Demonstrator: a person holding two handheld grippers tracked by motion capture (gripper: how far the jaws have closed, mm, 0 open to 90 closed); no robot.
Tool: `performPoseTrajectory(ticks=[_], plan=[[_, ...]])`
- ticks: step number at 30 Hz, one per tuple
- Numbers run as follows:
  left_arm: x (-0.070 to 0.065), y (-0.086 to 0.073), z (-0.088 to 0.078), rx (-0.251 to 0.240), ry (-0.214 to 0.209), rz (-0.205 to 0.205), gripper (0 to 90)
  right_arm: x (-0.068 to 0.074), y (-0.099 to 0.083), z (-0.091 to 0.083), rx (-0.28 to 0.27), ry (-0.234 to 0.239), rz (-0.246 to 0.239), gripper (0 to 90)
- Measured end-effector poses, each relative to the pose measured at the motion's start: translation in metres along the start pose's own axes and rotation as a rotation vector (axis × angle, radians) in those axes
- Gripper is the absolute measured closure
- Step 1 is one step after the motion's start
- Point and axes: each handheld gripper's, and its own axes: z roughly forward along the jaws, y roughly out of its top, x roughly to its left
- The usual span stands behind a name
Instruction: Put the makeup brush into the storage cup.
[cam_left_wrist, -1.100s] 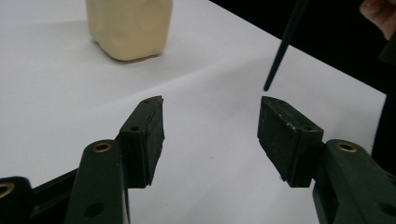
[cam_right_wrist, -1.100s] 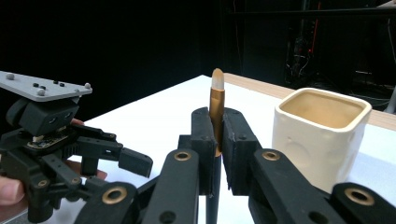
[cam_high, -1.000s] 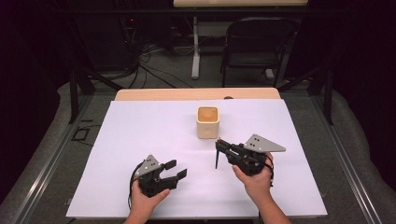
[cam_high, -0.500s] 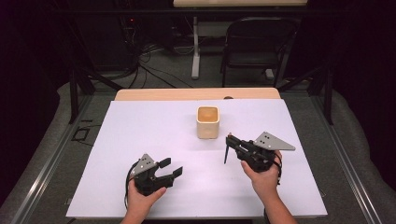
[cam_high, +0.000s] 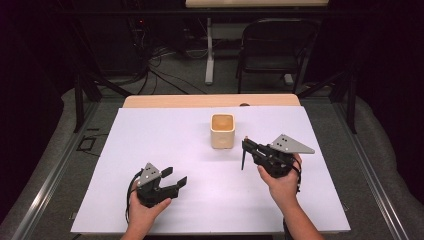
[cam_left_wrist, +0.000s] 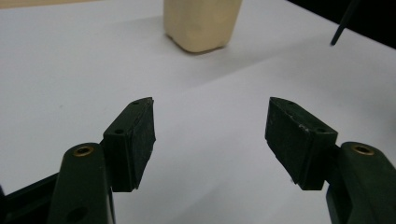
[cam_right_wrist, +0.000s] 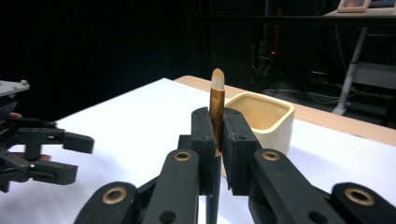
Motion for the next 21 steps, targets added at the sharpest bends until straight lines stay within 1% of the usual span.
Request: performPoseTrajectory(ticks=[2, 4, 6, 7, 8, 9, 11, 12, 13, 15, 17, 21], plan=[[0.002, 0.000, 0.000, 0.011, 0.001, -0.001, 33.4, -0.001, 0.007, 0.002, 0.000, -0.010, -0.015, 84.1], [0.002, 0.000, 0.000, 0.009, 0.003, -0.006, 33.4, -0.002, 0.015, 0.003, -0.008, -0.012, -0.023, 84.1], [0.002, 0.000, -0.001, -0.001, -0.007, -0.008, 33.9, -0.004, 0.022, 0.004, -0.012, -0.014, -0.030, 84.1], [0.002, 0.000, -0.002, -0.002, -0.016, -0.006, 35.0, -0.004, 0.024, 0.005, -0.015, -0.015, -0.032, 84.1], [0.002, 0.000, -0.002, -0.002, -0.016, -0.006, 37.0, -0.004, 0.024, 0.005, -0.015, -0.015, -0.032, 84.1], [0.002, 0.000, -0.003, -0.009, -0.027, -0.002, 37.0, -0.005, 0.027, 0.006, -0.010, -0.013, -0.030, 84.1], [0.001, 0.000, -0.004, -0.011, -0.029, 0.012, 37.8, -0.007, 0.033, 0.010, -0.018, -0.012, -0.032, 84.1], [0.001, 0.000, -0.004, -0.011, -0.029, 0.012, 37.6, -0.007, 0.033, 0.010, -0.018, -0.012, -0.032, 84.1], [0.001, -0.001, -0.003, -0.014, -0.040, 0.012, 37.6, -0.007, 0.035, 0.011, -0.020, -0.012, -0.031, 84.1], [0.000, -0.001, -0.003, -0.016, -0.039, 0.012, 37.1, -0.007, 0.037, 0.013, -0.024, -0.016, -0.035, 84.1], [0.000, -0.002, -0.001, -0.014, -0.024, 0.036, 35.9, -0.008, 0.038, 0.015, -0.025, -0.023, -0.041, 84.1], [-0.001, -0.003, 0.000, -0.014, -0.016, 0.050, 34.2, -0.010, 0.040, 0.017, -0.025, -0.033, -0.044, 84.1]])
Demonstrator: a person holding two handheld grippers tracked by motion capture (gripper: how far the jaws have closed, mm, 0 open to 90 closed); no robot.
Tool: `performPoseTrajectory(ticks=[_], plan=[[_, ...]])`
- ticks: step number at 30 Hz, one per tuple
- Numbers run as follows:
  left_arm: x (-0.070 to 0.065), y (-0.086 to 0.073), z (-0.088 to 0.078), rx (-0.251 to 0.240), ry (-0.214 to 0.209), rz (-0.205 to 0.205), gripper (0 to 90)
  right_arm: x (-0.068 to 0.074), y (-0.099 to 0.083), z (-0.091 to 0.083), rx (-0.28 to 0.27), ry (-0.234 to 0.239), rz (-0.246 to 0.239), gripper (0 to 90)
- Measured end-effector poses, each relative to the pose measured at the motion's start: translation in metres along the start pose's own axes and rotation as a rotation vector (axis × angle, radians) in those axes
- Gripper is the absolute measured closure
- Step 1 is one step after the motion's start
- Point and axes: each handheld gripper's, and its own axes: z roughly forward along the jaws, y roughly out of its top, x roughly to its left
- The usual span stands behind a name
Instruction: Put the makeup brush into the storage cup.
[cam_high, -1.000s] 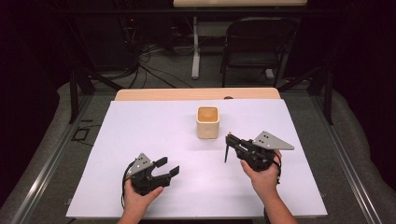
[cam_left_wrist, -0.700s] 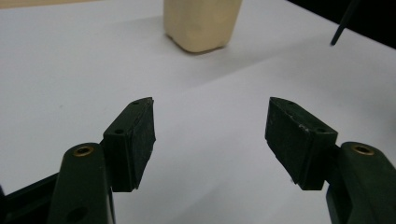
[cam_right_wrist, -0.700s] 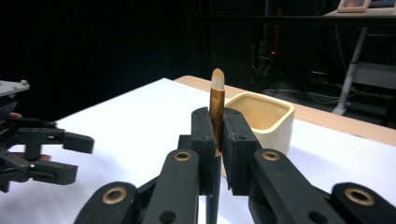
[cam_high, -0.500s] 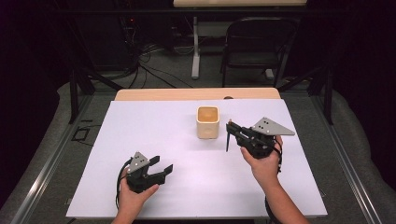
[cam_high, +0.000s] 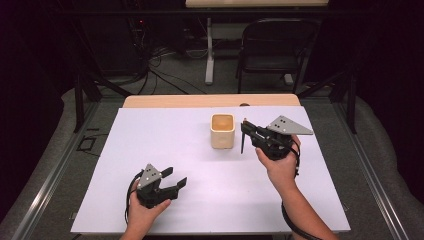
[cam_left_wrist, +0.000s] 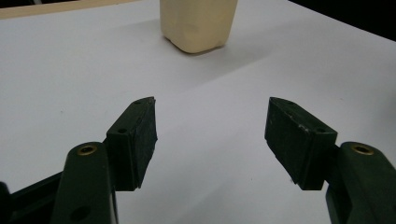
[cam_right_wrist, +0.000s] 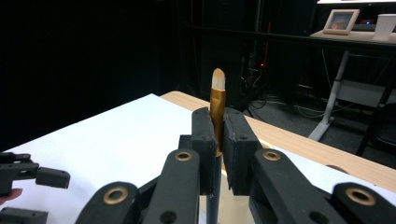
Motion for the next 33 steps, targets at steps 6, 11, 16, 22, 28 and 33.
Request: performPoseTrajectory(ticks=[6, 11, 16, 22, 28, 33], plan=[[0.002, -0.001, 0.000, 0.000, 0.014, 0.003, 34.2, -0.005, 0.001, 0.003, 0.002, -0.020, -0.009, 84.1], [0.004, -0.001, -0.001, -0.012, 0.038, -0.008, 33.4, -0.008, 0.001, 0.004, 0.005, -0.032, -0.012, 84.1], [0.006, -0.002, -0.002, -0.028, 0.047, -0.017, 32.3, -0.009, 0.003, 0.004, -0.001, -0.037, -0.010, 84.0], [0.006, -0.002, -0.002, -0.023, 0.041, -0.023, 32.0, -0.013, 0.008, 0.004, -0.013, -0.046, -0.013, 84.1], [0.006, -0.002, 0.000, -0.008, 0.040, -0.018, 30.5, -0.017, 0.015, 0.009, -0.019, -0.057, -0.013, 84.1], [0.004, -0.001, 0.001, -0.011, 0.028, -0.014, 30.5, -0.021, 0.021, 0.015, -0.017, -0.071, -0.024, 84.0]])
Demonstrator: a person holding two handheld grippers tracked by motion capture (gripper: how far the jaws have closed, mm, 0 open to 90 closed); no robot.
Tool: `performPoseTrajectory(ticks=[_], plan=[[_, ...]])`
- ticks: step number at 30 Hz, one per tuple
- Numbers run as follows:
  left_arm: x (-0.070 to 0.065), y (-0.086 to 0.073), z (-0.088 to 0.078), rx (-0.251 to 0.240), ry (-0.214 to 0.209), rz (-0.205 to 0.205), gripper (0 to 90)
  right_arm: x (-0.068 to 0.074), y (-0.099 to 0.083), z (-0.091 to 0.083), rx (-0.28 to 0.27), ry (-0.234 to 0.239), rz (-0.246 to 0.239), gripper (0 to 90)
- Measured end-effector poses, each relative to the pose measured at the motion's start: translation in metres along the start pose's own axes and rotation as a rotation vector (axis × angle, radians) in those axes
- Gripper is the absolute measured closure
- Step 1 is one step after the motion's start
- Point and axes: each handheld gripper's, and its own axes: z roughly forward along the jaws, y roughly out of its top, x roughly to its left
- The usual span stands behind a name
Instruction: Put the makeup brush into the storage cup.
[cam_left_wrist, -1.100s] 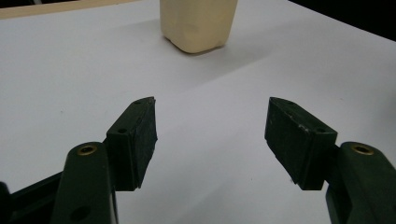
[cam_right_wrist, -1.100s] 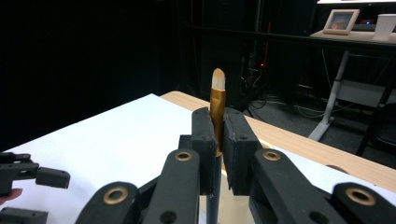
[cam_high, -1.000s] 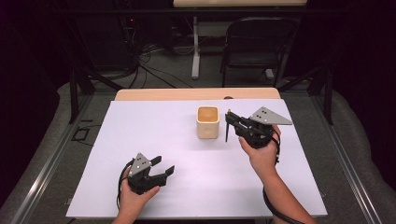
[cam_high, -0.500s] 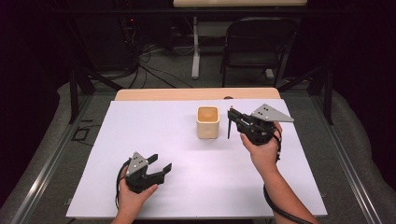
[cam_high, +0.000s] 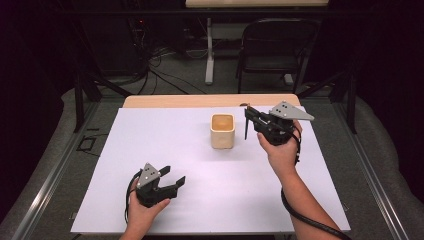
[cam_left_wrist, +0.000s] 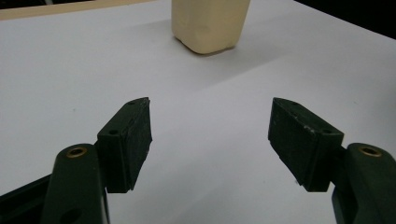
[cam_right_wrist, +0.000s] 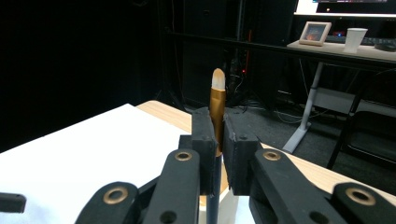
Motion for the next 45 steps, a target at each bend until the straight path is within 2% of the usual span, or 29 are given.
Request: performPoseTrajectory(ticks=[12, 15, 26, 29, 35, 45], plan=[[0.003, -0.001, -0.002, -0.012, 0.003, -0.007, 29.7, -0.004, 0.008, 0.016, 0.008, -0.020, -0.017, 84.1], [0.004, -0.001, -0.003, -0.017, 0.004, -0.012, 29.7, -0.002, 0.012, 0.024, 0.012, -0.024, -0.036, 84.0], [0.005, -0.001, -0.005, -0.014, 0.008, -0.023, 29.9, 0.008, 0.025, 0.043, 0.015, -0.013, -0.037, 84.0], [0.005, -0.001, -0.005, -0.012, 0.007, -0.025, 30.2, 0.014, 0.029, 0.050, 0.018, -0.005, -0.054, 84.0], [0.007, 0.000, -0.006, -0.007, 0.008, -0.025, 30.5, 0.019, 0.033, 0.056, 0.017, 0.003, -0.063, 84.0], [0.006, 0.000, -0.005, -0.006, 0.008, -0.024, 30.5, 0.019, 0.034, 0.060, 0.017, 0.002, -0.056, 84.0]])
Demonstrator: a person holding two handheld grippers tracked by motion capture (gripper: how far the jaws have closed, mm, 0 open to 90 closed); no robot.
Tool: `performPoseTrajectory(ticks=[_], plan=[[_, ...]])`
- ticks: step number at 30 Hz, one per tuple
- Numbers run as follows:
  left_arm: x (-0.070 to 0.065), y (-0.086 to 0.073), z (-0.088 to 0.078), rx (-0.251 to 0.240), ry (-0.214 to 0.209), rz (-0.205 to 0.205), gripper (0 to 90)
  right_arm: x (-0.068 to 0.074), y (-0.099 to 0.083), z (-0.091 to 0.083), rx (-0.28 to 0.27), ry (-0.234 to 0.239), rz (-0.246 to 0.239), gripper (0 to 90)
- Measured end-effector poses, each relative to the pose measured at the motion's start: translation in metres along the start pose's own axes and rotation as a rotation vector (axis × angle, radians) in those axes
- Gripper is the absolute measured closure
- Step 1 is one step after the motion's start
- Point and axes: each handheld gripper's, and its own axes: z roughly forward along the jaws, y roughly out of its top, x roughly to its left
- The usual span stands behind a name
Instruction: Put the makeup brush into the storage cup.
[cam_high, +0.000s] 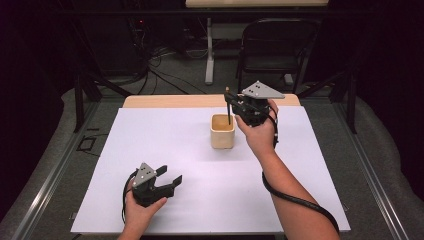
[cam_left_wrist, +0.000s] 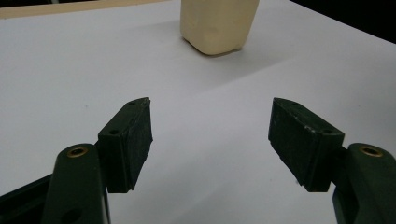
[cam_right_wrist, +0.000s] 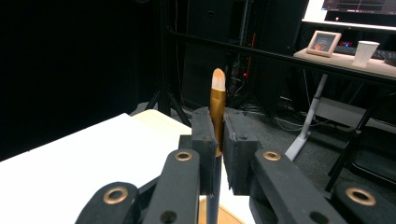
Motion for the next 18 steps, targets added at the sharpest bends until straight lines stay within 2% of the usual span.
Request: performPoseTrajectory(ticks=[12, 18], plan=[[-0.0004, -0.0004, 0.0005, 0.004, -0.001, -0.003, 30.5, 0.0002, -0.0012, 0.0042, 0.004, 0.000, 0.008, 84.0], [-0.0002, -0.0005, 0.0004, 0.007, -0.003, 0.000, 30.8, -0.0043, -0.0054, 0.0082, 0.008, -0.002, 0.038, 84.0]])
